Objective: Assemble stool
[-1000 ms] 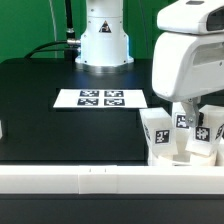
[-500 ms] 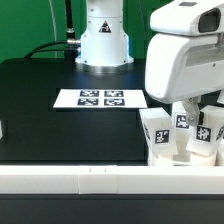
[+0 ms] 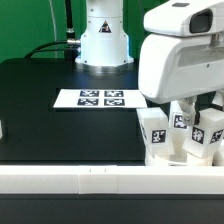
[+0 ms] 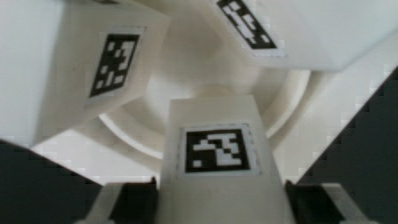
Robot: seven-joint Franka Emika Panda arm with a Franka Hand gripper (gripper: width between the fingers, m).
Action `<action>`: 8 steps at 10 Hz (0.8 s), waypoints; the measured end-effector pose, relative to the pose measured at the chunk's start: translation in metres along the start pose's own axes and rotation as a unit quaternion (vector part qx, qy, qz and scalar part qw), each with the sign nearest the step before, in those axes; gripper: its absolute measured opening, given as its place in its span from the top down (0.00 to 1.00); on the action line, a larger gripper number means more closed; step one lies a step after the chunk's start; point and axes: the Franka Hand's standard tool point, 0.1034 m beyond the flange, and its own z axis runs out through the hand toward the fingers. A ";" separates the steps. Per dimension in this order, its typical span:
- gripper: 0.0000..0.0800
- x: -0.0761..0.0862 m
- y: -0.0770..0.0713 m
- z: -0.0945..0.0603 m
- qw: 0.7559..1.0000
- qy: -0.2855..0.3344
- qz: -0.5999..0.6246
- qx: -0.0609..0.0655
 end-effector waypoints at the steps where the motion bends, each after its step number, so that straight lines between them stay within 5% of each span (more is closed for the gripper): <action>1: 0.58 0.000 0.000 0.000 0.999 0.001 0.035 0.001; 8: 0.57 0.007 0.000 0.002 0.944 0.054 0.327 0.001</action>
Offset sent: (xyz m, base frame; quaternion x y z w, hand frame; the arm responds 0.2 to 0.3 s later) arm -0.0087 -0.0012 -0.0071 0.0037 0.0658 0.1929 0.9790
